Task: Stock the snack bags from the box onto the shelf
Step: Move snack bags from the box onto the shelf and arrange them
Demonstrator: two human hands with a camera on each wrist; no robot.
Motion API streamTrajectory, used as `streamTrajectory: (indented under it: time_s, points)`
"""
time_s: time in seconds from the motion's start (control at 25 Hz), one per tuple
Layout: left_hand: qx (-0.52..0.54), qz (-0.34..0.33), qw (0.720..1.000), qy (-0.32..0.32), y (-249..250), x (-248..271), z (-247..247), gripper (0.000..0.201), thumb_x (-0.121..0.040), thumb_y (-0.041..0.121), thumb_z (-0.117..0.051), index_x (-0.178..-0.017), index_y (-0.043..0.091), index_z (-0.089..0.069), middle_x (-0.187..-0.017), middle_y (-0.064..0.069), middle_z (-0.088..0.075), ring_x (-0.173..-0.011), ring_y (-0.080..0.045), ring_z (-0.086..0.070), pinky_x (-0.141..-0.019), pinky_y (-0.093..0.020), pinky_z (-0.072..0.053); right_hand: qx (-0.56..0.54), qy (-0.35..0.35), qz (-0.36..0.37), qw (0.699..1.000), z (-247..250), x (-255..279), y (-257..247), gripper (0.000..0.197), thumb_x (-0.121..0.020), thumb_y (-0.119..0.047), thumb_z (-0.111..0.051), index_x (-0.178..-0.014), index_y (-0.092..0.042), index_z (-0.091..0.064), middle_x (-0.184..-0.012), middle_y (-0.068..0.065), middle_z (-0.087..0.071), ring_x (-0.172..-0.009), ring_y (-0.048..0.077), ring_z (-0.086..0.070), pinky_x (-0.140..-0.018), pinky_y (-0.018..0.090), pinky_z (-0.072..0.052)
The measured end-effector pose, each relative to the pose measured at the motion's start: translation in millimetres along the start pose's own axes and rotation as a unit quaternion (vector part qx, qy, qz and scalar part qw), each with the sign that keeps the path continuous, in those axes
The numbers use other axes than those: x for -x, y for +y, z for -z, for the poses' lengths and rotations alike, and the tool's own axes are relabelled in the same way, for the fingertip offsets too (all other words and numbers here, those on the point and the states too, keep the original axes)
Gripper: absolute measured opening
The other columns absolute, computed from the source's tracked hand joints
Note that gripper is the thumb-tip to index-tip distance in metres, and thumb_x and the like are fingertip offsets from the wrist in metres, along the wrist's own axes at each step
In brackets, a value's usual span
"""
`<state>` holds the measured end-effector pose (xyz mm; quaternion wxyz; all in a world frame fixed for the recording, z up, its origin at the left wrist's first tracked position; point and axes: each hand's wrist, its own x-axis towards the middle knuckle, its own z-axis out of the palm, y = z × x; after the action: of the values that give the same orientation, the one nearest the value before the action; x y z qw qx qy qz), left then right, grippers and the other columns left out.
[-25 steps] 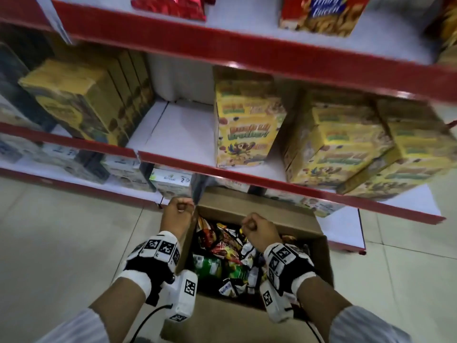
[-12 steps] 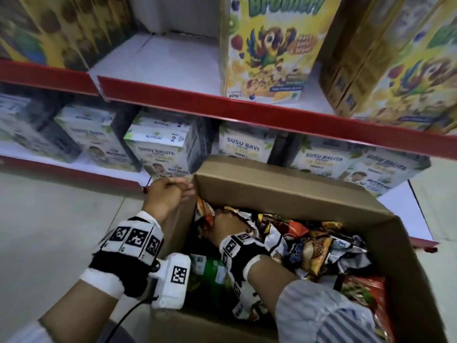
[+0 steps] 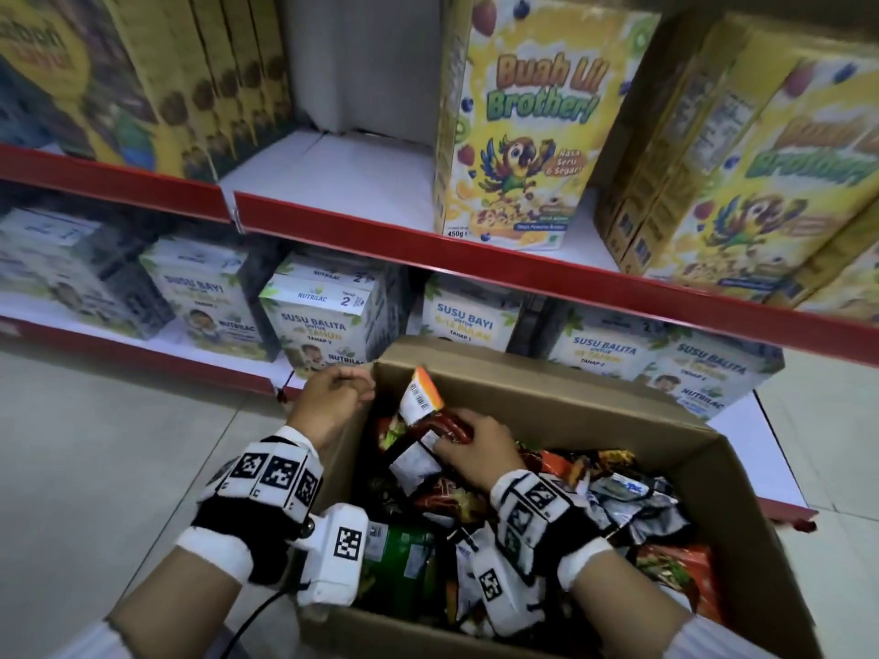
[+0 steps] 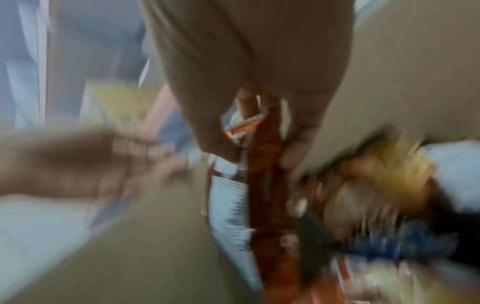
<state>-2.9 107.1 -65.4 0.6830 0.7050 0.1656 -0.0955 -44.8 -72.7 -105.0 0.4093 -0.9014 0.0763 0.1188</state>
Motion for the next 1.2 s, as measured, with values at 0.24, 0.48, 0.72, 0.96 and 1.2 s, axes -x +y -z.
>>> streamTrajectory:
  time_s: [0.24, 0.48, 0.72, 0.96, 1.2]
  points:
    - [-0.131, -0.024, 0.990, -0.039, 13.2, 12.7, -1.3, 0.032, -0.093, 0.055, -0.040, -0.095, 0.028, -0.058, -0.079, -0.001, -0.061, -0.067, -0.018, -0.055, -0.063, -0.028, -0.046, -0.242, 0.063, 0.047, 0.967, 78.8, 32.2, -19.1, 0.022, -0.083, -0.016, -0.069, -0.095, -0.034, -0.065, -0.070, -0.013, -0.068, -0.055, -0.001, -0.062, -0.051, 0.016, -0.050]
    - [-0.136, -0.185, 0.934, -0.273, 30.2, 52.4, -18.0, 0.089, -0.057, 0.075, -0.068, -0.135, 0.053, -0.030, -0.121, 0.040, -0.048, -0.108, 0.019, -0.050, -0.083, -0.007, -0.044, -0.342, 0.118, 0.087, 0.928, 104.7, 52.0, -56.2, 0.008, -0.077, -0.031, -0.074, -0.084, -0.029, -0.071, -0.077, -0.006, -0.074, -0.074, 0.017, -0.071, -0.059, 0.035, -0.059]
    - [0.022, -0.135, 0.965, -0.223, 34.1, 53.1, -24.1, 0.091, -0.047, 0.048, -0.090, -0.125, 0.023, -0.052, -0.121, -0.005, -0.066, -0.105, -0.017, -0.065, -0.086, -0.027, -0.052, -0.378, 0.091, 0.125, 0.913, 112.3, 56.2, -68.7, 0.047, -0.072, -0.044, -0.067, -0.114, -0.023, -0.064, -0.102, 0.006, -0.069, -0.090, 0.015, -0.065, -0.078, 0.035, -0.058]
    - [0.174, -0.032, 0.940, -0.292, 32.8, 57.6, -12.4, 0.082, -0.041, 0.034, -0.092, -0.110, 0.005, -0.059, -0.086, -0.012, -0.075, -0.072, -0.024, -0.073, -0.056, -0.029, -0.057, -0.431, -0.029, 0.072, 0.899, 108.1, 54.8, -55.1, 0.064, -0.064, -0.031, -0.075, -0.124, -0.025, -0.052, -0.100, -0.001, -0.074, -0.091, 0.016, -0.071, -0.068, 0.024, -0.056]
    - [0.115, -0.070, 0.946, -0.295, 32.1, 58.3, -15.1, 0.097, -0.024, 0.045, -0.095, -0.109, 0.012, -0.059, -0.093, -0.011, -0.075, -0.081, -0.024, -0.073, -0.059, -0.027, -0.057, -0.441, 0.001, 0.059, 0.895, 99.2, 56.6, -59.5, 0.039, -0.076, -0.015, -0.071, -0.114, -0.013, -0.060, -0.112, 0.012, -0.066, -0.089, 0.020, -0.068, -0.066, 0.026, -0.057]
